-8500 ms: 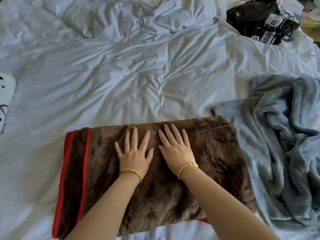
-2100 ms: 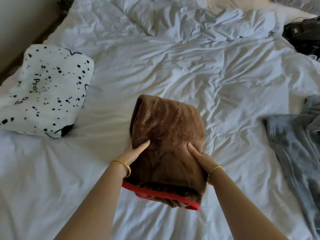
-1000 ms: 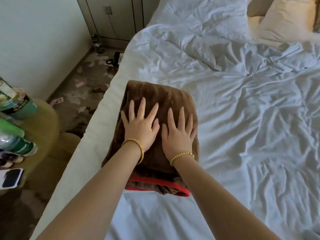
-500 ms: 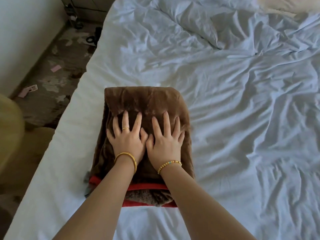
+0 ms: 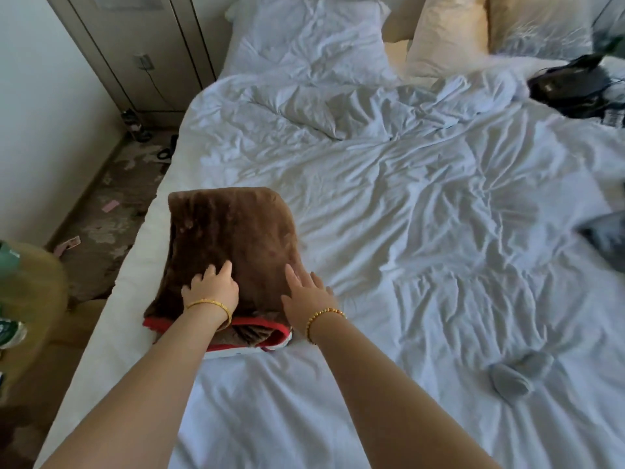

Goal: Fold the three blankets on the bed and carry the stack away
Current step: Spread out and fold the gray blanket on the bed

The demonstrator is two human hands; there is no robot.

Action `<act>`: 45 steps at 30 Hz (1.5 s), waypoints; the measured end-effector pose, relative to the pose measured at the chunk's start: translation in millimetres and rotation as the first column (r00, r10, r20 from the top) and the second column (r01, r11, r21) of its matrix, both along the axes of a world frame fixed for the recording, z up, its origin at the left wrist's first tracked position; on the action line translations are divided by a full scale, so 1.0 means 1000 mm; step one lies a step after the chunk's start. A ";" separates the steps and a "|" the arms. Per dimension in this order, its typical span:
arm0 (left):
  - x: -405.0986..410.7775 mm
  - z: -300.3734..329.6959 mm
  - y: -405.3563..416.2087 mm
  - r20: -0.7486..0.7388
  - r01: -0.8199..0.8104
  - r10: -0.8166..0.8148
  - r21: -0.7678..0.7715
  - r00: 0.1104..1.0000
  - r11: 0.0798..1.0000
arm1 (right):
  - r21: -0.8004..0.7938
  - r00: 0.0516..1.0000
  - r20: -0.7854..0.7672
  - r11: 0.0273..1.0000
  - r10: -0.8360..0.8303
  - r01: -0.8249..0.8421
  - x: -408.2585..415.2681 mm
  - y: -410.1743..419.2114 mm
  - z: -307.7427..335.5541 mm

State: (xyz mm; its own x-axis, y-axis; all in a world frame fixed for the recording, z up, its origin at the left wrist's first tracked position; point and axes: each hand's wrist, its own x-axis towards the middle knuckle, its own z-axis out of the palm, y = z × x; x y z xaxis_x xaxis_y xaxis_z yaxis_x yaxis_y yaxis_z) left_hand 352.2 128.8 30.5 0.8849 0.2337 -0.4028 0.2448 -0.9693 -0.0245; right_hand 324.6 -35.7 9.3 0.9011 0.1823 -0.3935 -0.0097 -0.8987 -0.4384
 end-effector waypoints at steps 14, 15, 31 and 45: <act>-0.232 0.164 -0.325 0.210 0.392 -0.354 -0.181 0.912 0.902 | -0.068 0.909 0.225 0.925 -0.352 0.375 -0.255 -0.290 0.186; -0.253 0.171 -0.350 0.212 0.418 -0.376 -0.207 0.902 0.885 | -0.073 0.896 0.227 0.911 -0.380 0.405 -0.279 -0.312 0.195; -0.377 0.158 -0.591 0.118 0.505 -0.511 -0.448 0.851 0.738 | -0.085 0.784 0.076 0.779 -0.616 0.621 -0.427 -0.520 0.188; -0.286 0.114 -0.760 -0.057 0.451 -0.548 -0.501 0.834 0.739 | -0.100 0.705 -0.116 0.714 -0.700 0.693 -0.348 -0.704 0.135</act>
State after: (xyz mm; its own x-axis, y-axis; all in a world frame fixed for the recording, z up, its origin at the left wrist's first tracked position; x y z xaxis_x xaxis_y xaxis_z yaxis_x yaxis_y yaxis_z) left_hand 66.5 -631.6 144.0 0.7162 -0.4704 -0.5156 -0.2404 -0.8598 0.4504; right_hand -23.6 -739.7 144.6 0.7011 -0.4971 -0.5113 -0.6966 -0.6307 -0.3421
